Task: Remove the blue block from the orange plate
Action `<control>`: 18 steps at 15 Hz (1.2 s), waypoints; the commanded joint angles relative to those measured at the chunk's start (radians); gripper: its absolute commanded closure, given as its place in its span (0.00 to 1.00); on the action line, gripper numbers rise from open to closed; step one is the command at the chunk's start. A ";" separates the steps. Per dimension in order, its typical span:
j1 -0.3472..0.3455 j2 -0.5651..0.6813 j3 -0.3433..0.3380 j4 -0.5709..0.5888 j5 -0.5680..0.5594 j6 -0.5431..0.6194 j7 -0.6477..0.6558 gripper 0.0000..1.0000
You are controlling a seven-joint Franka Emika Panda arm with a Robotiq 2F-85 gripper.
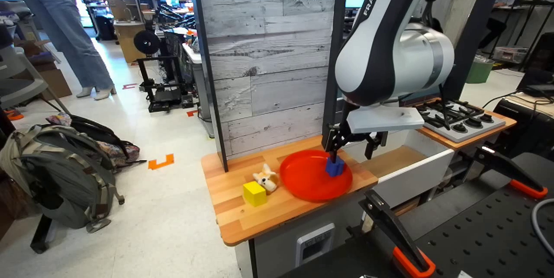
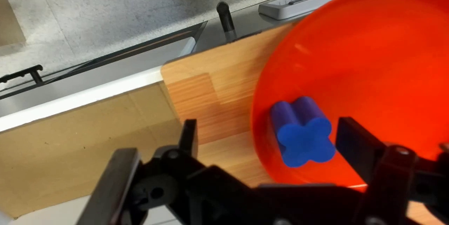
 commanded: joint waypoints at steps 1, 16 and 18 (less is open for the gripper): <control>-0.026 -0.030 0.037 -0.025 0.037 0.028 -0.052 0.00; -0.071 0.039 0.097 0.068 0.098 0.022 -0.064 0.00; -0.068 0.053 0.094 0.081 0.101 0.022 -0.059 0.00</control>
